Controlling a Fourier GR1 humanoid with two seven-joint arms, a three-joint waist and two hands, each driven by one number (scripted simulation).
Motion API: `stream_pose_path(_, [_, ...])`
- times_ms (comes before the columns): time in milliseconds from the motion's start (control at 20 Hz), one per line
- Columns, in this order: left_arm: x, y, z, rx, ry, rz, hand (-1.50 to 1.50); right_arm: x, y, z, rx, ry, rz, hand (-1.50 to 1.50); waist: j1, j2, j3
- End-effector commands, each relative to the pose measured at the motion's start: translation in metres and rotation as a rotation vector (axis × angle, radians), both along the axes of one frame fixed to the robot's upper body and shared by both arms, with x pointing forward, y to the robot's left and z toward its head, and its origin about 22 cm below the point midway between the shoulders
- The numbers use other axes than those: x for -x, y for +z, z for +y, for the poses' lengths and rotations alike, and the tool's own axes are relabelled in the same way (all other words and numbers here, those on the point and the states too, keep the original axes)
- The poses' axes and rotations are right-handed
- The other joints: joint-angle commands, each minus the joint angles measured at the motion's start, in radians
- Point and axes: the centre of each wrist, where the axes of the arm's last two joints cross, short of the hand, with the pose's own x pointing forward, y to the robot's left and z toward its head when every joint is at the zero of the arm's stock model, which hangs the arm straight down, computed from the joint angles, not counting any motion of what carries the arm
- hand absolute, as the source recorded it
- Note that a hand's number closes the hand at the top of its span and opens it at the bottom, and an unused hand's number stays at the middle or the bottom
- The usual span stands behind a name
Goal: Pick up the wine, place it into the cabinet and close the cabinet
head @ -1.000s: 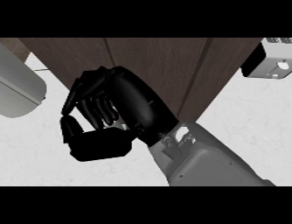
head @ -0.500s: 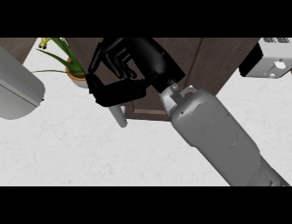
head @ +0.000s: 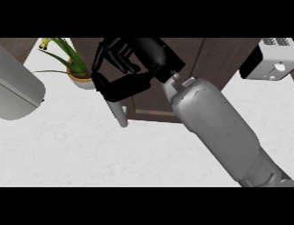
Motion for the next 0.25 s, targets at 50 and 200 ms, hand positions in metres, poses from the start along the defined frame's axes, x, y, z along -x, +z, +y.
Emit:
stream_pose_path(50, [-0.011, -0.01, -0.01, 0.016, 0.003, -0.008, -1.5, -0.046, 0.003, -0.068, 0.02, -0.24, 0.003, 1.5, -0.021, 0.036, 0.012])
stream_pose_path(200, [-0.023, -0.01, -0.014, 0.014, 0.008, 0.005, -1.5, -0.039, 0.0, -0.043, 0.013, -0.201, 0.013, 1.5, -0.032, 0.031, 0.012])
